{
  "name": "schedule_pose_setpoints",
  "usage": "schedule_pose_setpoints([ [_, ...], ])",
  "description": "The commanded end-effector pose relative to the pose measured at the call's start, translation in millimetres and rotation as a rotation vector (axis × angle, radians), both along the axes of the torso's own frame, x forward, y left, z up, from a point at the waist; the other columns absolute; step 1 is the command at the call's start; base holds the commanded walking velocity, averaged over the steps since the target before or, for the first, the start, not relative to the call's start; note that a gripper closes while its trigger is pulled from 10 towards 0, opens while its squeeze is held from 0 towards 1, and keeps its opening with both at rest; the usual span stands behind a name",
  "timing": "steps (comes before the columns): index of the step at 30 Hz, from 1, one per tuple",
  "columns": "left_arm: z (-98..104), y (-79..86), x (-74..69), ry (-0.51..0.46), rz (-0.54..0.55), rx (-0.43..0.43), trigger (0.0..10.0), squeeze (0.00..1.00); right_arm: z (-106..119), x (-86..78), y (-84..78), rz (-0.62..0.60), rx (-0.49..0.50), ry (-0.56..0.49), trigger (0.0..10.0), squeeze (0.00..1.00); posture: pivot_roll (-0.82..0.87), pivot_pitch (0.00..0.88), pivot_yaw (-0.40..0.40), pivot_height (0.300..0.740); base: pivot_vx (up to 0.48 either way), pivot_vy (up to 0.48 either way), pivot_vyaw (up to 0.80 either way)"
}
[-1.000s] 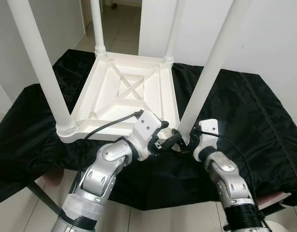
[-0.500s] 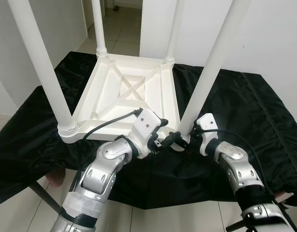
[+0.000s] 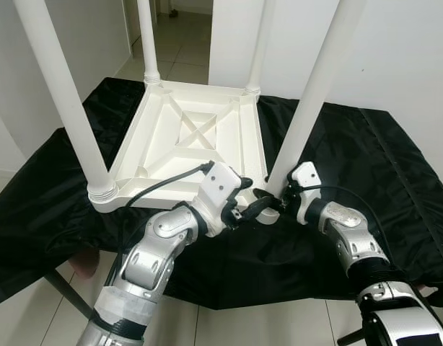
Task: Building children table
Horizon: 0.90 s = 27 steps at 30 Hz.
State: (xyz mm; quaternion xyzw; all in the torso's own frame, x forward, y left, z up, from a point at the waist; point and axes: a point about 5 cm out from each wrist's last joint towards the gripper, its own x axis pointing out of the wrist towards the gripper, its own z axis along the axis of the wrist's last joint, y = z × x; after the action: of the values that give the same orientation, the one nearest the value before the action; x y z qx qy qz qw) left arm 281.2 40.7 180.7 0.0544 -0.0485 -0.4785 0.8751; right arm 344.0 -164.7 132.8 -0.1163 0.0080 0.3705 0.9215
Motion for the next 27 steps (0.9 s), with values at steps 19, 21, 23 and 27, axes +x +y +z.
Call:
schedule_pose_setpoints([
  [19,1.5,1.4,0.2,0.006,0.049,0.000,10.0,0.00,1.9,2.3,5.7,-0.352,0.164,0.063,10.0,0.00,0.06,0.033,-0.045,0.740,0.000,0.000,0.00],
  [21,1.1,1.9,-0.4,0.008,0.049,0.000,10.0,0.00,5.7,-1.0,12.3,-0.428,0.227,0.064,10.0,0.00,0.06,0.036,-0.046,0.740,0.000,0.000,0.00],
  [23,1.0,2.0,-0.5,0.008,0.049,0.000,10.0,0.00,6.4,-3.1,15.3,-0.458,0.254,0.067,10.0,0.00,0.06,0.036,-0.046,0.740,0.000,0.000,0.00],
  [27,-0.9,1.0,-2.6,0.016,0.044,0.004,10.0,0.00,1.5,-19.4,31.1,-0.740,0.327,0.059,10.0,0.00,0.06,0.031,-0.047,0.740,0.000,0.000,0.00],
])
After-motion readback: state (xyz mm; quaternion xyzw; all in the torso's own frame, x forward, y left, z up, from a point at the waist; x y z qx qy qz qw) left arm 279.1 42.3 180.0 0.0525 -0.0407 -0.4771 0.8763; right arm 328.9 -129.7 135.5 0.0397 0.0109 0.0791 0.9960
